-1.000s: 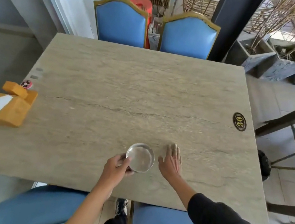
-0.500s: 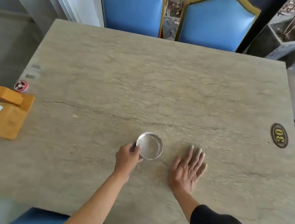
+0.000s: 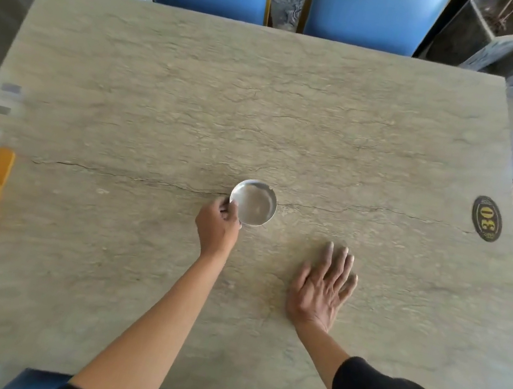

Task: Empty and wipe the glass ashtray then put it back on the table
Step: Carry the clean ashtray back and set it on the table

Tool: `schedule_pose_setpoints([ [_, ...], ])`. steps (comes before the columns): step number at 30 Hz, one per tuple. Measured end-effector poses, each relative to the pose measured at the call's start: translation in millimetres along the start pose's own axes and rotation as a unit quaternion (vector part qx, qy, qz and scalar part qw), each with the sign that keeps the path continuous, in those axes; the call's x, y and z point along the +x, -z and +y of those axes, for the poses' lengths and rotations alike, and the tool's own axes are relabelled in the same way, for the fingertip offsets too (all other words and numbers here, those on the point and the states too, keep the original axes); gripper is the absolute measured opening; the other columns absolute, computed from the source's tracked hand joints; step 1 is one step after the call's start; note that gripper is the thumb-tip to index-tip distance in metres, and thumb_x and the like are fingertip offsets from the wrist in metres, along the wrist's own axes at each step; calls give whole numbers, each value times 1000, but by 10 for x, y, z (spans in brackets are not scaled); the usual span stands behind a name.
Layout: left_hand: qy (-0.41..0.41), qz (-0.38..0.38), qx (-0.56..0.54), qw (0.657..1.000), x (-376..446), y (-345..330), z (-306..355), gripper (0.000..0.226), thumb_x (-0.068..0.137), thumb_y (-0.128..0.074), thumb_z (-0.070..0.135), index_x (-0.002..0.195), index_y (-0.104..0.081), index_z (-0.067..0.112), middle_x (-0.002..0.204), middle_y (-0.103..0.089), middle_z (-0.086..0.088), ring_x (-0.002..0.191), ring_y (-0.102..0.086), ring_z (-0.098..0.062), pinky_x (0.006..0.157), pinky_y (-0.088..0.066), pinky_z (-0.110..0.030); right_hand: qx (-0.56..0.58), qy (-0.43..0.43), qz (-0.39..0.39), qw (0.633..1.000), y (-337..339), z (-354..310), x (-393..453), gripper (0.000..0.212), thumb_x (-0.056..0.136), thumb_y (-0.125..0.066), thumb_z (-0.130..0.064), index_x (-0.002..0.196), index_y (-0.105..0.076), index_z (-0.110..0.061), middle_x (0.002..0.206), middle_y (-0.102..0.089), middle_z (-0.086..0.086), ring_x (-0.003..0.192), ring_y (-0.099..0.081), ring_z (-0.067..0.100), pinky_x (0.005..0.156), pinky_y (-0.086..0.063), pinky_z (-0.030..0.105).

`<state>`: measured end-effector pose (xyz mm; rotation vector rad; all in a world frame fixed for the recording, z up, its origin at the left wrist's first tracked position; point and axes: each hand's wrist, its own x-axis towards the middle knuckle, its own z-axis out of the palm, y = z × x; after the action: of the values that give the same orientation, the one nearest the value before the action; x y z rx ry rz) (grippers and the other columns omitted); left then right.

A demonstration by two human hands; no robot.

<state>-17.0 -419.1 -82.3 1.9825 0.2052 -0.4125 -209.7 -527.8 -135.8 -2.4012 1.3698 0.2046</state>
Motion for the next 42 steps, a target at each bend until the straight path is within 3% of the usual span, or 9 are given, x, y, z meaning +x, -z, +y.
schedule_pose_setpoints([
  [3,-42,5,72,997,9,20,-24,27,97,-53,32,99,-67,10,79,-67,3,64,-74,-22,62,-61,-45,7,-2,2,1000,28,-28,-9,68,107,-20,-46,165,9,-27,175,16,3,159,24,19,130,9,52],
  [6,-97,21,181,978,-123,8,-49,66,85,-62,58,126,-53,7,117,-57,-9,104,-59,-23,79,-56,-37,8,-4,2,1000,54,-46,-17,67,107,-20,-45,165,6,-26,175,14,3,159,24,18,130,9,52],
  [8,-157,12,265,951,-220,-32,-53,94,71,-68,70,135,-44,5,126,-51,-10,114,-49,-23,80,-51,-35,9,-6,1,1000,64,-55,-15,67,107,-20,-45,166,6,-25,175,14,3,159,24,18,130,10,52],
  [11,-174,6,340,924,-221,-124,-48,112,59,-72,73,140,-38,4,133,-50,-12,121,-47,-28,88,-50,-43,8,-7,1,1000,71,-60,-7,67,107,-19,-46,166,6,-26,175,15,3,159,24,18,130,10,51],
  [14,-155,18,356,921,-142,-188,0,110,58,-77,67,140,-39,4,133,-51,-13,121,-49,-31,89,-52,-48,7,-7,7,1000,70,-63,-16,67,107,-19,-46,166,4,-25,176,12,4,160,22,19,130,10,51],
  [21,-162,23,337,927,134,-232,137,106,55,-82,60,135,-43,4,128,-52,-13,115,-51,-29,91,-50,-44,9,-6,10,1000,84,-69,-30,68,105,-18,-46,166,2,-24,176,12,4,160,21,18,130,8,52],
  [36,-165,26,334,928,462,-349,328,109,52,-83,60,136,-42,3,126,-52,-14,112,-51,-30,86,-52,-42,5,-9,10,1000,79,-74,-21,67,108,-25,-42,166,3,-24,176,12,3,159,22,18,130,9,51],
  [42,-172,36,313,933,390,-325,301,120,56,-83,60,144,-34,-6,135,-49,-19,123,-48,-32,101,-43,-38,13,0,22,1000,81,-81,-26,67,107,-27,-41,166,1,-24,176,11,4,160,21,18,130,8,52],
])
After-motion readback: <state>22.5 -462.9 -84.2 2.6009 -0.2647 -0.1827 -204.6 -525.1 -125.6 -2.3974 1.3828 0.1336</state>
